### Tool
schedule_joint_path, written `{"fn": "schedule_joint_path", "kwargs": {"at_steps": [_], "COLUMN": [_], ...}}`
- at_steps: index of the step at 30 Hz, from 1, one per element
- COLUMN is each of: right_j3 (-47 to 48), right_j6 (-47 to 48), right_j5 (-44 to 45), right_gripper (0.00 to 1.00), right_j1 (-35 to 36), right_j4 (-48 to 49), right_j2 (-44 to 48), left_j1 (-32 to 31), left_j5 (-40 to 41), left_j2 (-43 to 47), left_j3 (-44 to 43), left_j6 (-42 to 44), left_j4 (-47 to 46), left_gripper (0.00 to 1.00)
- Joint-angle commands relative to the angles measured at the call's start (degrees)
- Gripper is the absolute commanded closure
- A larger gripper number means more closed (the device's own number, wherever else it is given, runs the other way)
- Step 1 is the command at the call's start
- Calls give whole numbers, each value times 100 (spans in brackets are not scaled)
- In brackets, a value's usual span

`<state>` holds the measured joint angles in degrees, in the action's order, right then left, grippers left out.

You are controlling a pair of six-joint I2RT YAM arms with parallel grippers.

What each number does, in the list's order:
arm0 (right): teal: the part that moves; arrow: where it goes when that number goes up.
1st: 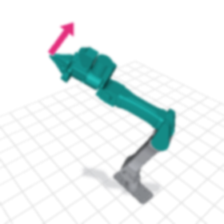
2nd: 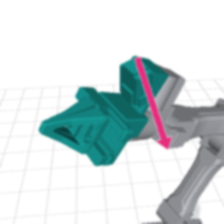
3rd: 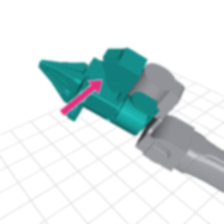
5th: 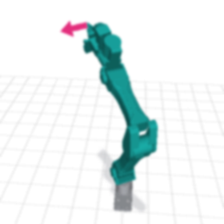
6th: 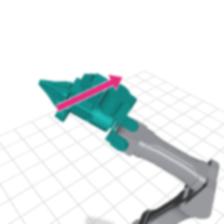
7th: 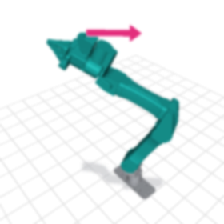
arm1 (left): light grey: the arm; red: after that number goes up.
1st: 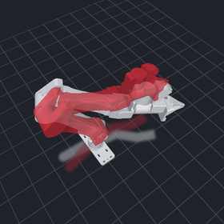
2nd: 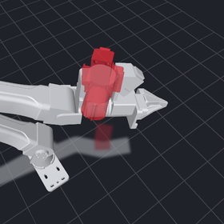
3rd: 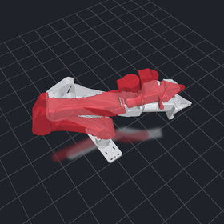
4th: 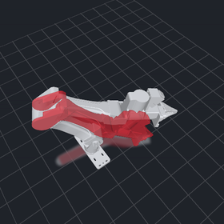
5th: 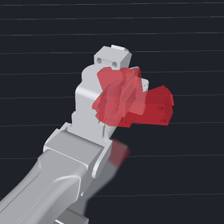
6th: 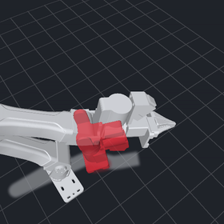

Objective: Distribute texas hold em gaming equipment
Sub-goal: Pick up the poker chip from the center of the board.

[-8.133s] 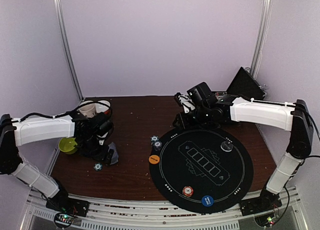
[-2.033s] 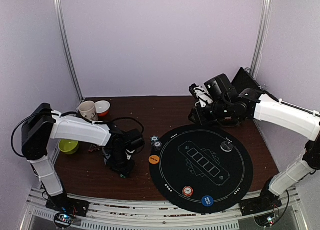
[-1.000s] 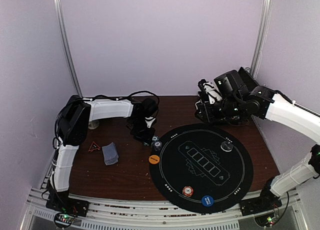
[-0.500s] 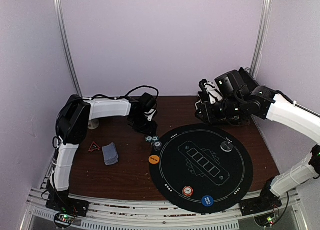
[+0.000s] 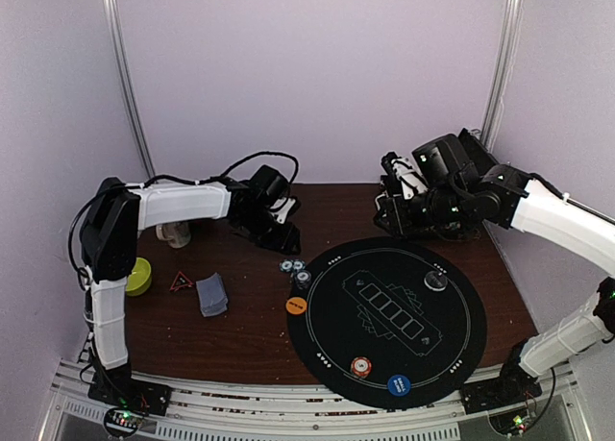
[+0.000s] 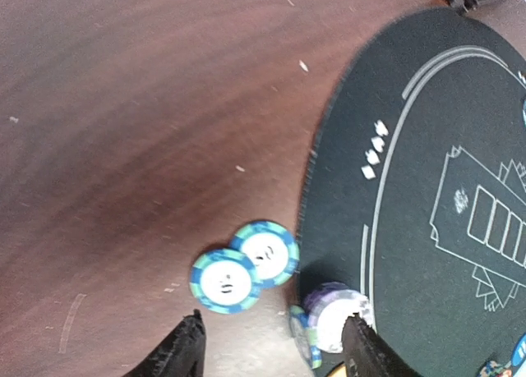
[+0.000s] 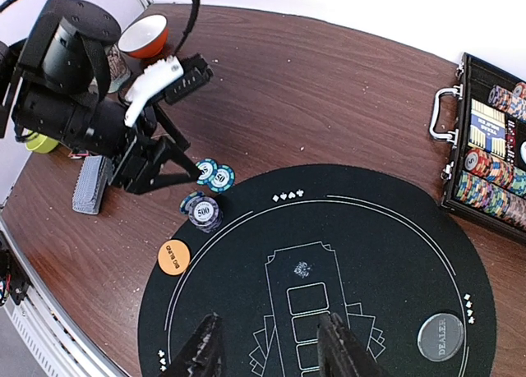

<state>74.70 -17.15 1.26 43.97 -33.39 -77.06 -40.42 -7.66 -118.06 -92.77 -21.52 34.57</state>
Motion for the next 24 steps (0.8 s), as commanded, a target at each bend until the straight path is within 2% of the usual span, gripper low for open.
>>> {"fn": "schedule_joint_path", "kwargs": {"at_steps": [1, 4, 9, 15, 24], "right_j3": [103, 73, 39, 19, -4], "right_j6": [-52, -50, -33, -45, -26], "right_j5": [-8, 6, 60, 50, 67], "right_gripper": [59, 60, 59, 60, 59], "right_j1": [7, 7, 7, 8, 9], "right_j4": [-79, -92, -130, -90, -114], "right_j2": [-28, -24, -29, -46, -81], "left_j1": [-119, -116, -126, -137, -175], "left_j5": [-129, 19, -143, -295, -391], "left_j2": [-66, -209, -246, -235, -218], "left_j3": [255, 219, 228, 223, 327], "left_j6": [97, 95, 62, 81, 156], "left_j4": [-194, -120, -160, -161, -152], "left_gripper": [41, 50, 55, 66, 67]}}
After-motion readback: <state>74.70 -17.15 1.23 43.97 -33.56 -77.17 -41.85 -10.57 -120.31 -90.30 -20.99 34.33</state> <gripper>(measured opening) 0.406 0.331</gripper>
